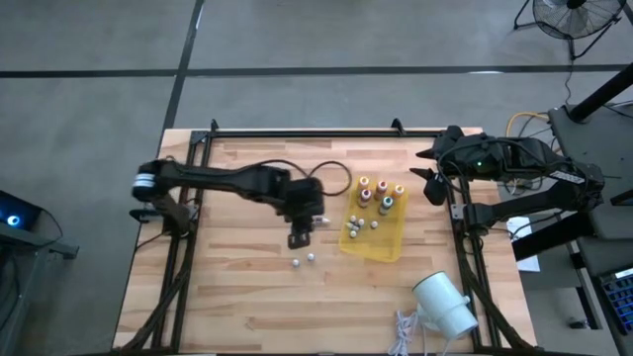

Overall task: Pick & Place food coloring
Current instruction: Put the small red food coloring bottle into the yellow bin

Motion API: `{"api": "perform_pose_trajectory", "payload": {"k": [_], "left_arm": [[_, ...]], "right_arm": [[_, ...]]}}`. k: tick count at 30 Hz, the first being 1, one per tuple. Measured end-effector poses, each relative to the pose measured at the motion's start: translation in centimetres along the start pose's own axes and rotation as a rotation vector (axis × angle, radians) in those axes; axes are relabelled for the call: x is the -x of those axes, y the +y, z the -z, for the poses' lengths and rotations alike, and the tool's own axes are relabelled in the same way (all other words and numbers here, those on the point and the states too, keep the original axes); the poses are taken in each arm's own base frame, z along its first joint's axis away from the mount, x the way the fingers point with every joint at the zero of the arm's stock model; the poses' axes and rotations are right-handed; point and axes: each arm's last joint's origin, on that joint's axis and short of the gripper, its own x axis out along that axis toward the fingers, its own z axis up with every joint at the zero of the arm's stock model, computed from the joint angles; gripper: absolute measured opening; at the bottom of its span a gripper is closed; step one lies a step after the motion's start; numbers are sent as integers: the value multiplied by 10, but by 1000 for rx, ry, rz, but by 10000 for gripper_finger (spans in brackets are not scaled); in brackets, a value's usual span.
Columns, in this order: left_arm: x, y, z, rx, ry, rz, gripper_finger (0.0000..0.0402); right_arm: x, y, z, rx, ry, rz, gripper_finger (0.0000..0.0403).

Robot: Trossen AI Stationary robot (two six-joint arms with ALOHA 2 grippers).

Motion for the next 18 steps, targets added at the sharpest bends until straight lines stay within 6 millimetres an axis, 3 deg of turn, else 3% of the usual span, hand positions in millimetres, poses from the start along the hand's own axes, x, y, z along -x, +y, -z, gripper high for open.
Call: {"api": "perform_pose_trajectory", "payload": {"k": [6, 11, 18], "left_arm": [[6, -2, 48, 52, -71, 29, 117], [-1, 1, 91, 102, -44, 35, 117], [-19, -4, 133, 66, -58, 76, 117]], "right_arm": [[-2, 1, -1, 4, 4, 1, 201], [-5, 2, -2, 2, 7, 2, 201], [-8, 4, -3, 2, 13, 7, 201]]}}
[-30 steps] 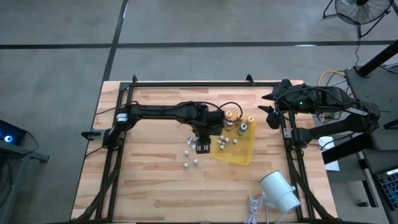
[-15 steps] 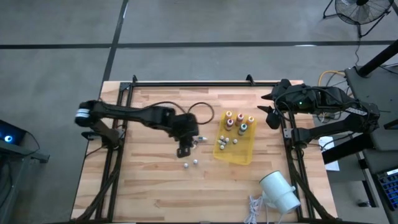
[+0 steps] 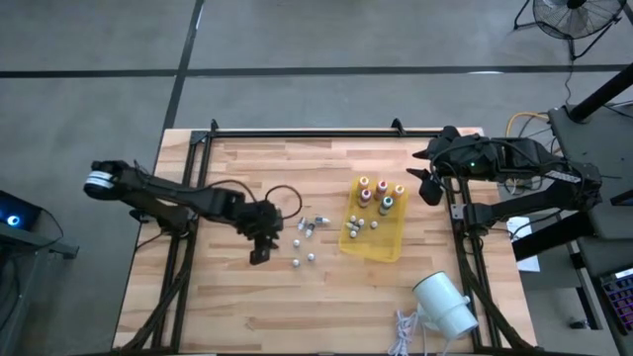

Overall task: Pick & Place food coloring
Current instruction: Put the small red food coloring bottle into the yellow bin

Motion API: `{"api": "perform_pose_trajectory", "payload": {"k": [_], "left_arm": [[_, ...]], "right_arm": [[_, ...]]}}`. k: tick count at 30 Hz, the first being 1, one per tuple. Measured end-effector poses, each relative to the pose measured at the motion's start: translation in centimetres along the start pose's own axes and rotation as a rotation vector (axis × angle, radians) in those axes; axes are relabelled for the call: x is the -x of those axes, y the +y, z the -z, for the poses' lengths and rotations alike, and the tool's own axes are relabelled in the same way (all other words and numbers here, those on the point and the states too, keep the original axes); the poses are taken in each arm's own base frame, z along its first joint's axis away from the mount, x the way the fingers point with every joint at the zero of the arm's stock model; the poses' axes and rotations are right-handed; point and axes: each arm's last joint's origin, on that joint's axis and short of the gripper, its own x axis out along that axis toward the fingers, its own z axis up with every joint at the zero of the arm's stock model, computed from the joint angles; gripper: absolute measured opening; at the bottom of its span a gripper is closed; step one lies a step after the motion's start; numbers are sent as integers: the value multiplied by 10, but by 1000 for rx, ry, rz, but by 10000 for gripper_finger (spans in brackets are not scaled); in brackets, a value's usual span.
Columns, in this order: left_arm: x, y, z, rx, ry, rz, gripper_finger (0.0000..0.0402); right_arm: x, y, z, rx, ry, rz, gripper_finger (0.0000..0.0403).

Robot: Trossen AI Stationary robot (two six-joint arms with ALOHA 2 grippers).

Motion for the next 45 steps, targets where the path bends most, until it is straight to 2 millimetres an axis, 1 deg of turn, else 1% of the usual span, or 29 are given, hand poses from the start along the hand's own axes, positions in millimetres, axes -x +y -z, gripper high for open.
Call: {"api": "perform_pose_trajectory", "payload": {"k": [5, 7, 11, 17, 22, 25, 29, 36, 38, 41, 45], "left_arm": [[-18, -12, 24, -47, 0, 56, 117], [-24, -19, 30, -75, -40, 80, 117], [-35, -23, 44, -100, -109, 59, 117], [-48, -17, 61, -96, -244, 64, 117], [-55, -8, 73, -72, -359, 51, 117], [-56, -5, 78, -68, -405, 40, 117], [-58, -1, 85, -81, -409, 36, 117], [-61, -3, 82, -161, -449, 32, 117], [-64, -4, 80, -164, -466, 38, 117], [-74, -1, 85, -169, -421, 19, 117], [-82, -2, 84, -168, -430, 23, 117]], "right_arm": [[-3, 1, -1, 0, 4, 4, 201], [-3, 1, -1, 0, 5, 4, 201], [-5, 3, -3, -6, -3, 2, 201], [-8, 4, -5, -34, 2, 4, 201], [-10, 5, -5, -75, 7, 6, 201], [-10, 5, -5, -79, 9, 6, 201], [-11, 5, -5, -78, 13, 7, 201], [-13, 6, -5, -78, 16, 10, 201], [-13, 6, -5, -89, 16, 11, 201], [-13, 6, -5, -96, 16, 12, 201], [-14, 6, -6, -92, 22, 13, 201]]}}
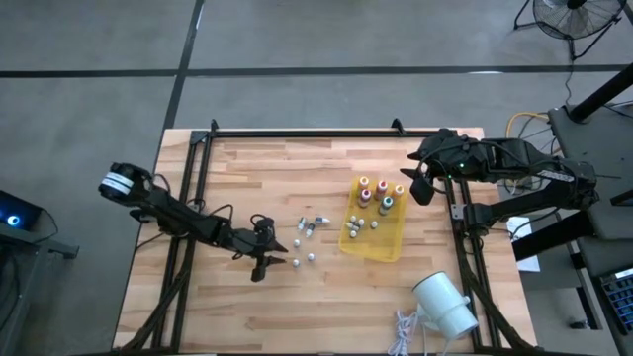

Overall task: Pick & Place food coloring
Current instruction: Put the small red food coloring bottle into the yellow bin

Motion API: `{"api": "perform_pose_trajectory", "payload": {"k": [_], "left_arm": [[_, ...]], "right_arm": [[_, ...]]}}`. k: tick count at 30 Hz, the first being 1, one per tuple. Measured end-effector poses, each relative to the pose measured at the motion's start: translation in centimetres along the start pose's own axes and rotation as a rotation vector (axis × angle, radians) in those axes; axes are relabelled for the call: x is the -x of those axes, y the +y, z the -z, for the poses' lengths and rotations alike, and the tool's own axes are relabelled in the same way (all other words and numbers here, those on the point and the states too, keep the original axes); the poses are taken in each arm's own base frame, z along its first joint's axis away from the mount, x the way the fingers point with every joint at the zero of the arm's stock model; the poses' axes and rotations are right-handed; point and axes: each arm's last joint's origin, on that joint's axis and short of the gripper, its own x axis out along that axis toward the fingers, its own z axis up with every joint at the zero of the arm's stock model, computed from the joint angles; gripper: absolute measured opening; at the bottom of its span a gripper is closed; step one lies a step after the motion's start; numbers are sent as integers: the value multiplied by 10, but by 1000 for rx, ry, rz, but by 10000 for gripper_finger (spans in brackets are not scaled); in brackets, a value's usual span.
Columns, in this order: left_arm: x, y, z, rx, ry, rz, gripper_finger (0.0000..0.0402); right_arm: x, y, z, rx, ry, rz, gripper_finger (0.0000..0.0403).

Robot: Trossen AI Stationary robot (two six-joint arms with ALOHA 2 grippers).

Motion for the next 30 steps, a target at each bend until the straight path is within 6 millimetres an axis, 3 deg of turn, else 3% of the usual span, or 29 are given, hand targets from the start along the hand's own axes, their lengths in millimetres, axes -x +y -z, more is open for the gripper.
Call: {"api": "perform_pose_trajectory", "payload": {"k": [17, 30], "left_arm": [[-40, -5, 6, -3, 14, 17, 117], [-52, -7, 5, 2, 12, 18, 117]], "right_arm": [[-4, 2, 0, 10, 16, 6, 201], [-4, 2, 0, 25, 17, 5, 201]]}}
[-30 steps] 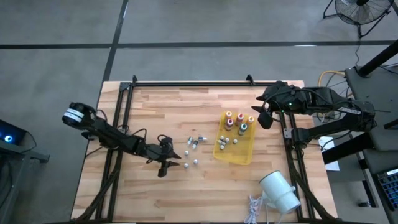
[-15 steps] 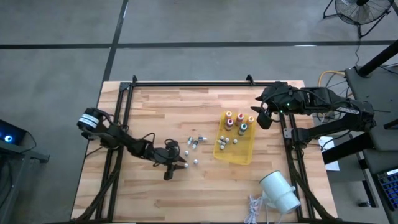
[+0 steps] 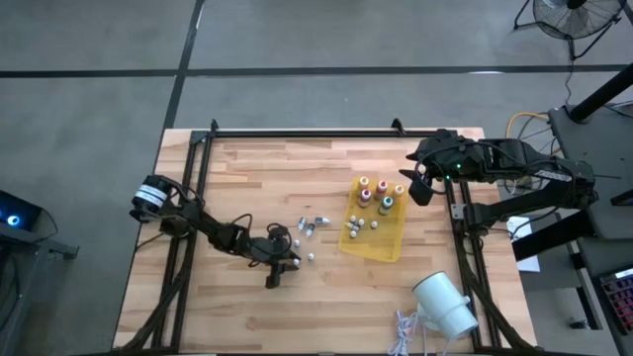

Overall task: Pick & Place food coloring
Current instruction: Put the small red food coloring bottle into the yellow bin

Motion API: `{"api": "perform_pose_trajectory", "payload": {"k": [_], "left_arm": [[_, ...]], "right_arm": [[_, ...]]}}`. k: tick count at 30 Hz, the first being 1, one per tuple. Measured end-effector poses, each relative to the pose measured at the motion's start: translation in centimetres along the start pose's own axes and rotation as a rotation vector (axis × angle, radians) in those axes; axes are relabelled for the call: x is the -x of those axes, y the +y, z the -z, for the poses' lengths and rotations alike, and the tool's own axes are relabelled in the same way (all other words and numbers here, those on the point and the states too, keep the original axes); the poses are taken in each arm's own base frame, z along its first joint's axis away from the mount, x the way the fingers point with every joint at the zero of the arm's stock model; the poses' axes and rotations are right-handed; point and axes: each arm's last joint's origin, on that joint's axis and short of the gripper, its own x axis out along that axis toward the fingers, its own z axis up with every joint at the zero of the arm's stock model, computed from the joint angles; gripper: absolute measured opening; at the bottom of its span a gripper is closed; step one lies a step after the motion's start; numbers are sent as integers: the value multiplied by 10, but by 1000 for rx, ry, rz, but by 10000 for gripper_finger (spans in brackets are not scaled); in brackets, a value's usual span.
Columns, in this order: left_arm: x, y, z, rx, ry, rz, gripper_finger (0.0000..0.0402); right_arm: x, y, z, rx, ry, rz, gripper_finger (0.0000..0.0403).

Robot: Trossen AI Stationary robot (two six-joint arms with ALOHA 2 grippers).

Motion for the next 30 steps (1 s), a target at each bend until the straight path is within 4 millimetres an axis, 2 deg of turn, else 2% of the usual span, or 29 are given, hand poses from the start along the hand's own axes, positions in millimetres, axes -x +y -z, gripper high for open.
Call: {"api": "perform_pose_trajectory", "payload": {"k": [5, 13, 18, 21, 24, 30], "left_arm": [[0, 0, 0, 0, 2, 6, 109], [0, 0, 0, 1, 7, 15, 58], [-3, -3, -6, 7, 5, 42, 54], [-3, -7, -20, 4, 8, 48, 57], [4, -1, -33, -28, 77, 7, 57], [19, 12, -79, -80, 74, -42, 57]], "right_arm": [[0, 0, 0, 0, 0, 0, 201], [0, 0, 0, 0, 1, 0, 201], [0, 0, 0, 0, 0, 0, 201], [0, 0, 0, -5, 0, -1, 201], [0, 0, 0, -2, 0, -4, 201], [6, -1, -5, 43, -26, -11, 201]]}}
